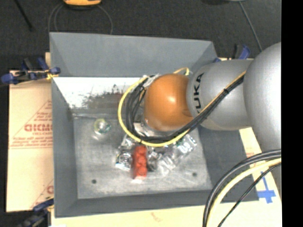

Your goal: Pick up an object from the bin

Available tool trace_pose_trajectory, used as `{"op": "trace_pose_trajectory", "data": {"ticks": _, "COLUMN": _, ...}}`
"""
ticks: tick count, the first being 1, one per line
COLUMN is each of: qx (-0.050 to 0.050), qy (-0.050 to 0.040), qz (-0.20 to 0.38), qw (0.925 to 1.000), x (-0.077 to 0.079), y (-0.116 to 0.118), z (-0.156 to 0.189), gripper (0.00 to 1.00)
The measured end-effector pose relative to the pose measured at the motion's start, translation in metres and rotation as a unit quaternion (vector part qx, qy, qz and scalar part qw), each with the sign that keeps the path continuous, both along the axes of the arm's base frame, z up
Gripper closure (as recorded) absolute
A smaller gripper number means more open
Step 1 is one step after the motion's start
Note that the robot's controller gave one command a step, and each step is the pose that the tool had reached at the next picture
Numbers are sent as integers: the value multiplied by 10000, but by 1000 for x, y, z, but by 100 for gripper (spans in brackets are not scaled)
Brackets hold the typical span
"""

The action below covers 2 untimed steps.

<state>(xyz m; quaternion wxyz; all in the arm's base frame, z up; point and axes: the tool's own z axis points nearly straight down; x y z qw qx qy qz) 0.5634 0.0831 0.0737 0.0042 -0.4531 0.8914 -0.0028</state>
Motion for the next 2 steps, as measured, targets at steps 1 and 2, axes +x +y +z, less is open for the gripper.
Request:
{"op": "trace_pose_trajectory", "data": {"ticks": 1, "qx": 22, "qy": -28, "qz": -11, "qw": 10000, "x": 2, "y": 2, "z": 3, "gripper": 100}}
{"op": "trace_pose_trajectory", "data": {"ticks": 2, "qx": 10, "qy": -13, "qz": 376, "qw": 9993, "x": 16, "y": -6, "z": 142, "gripper": 100}}
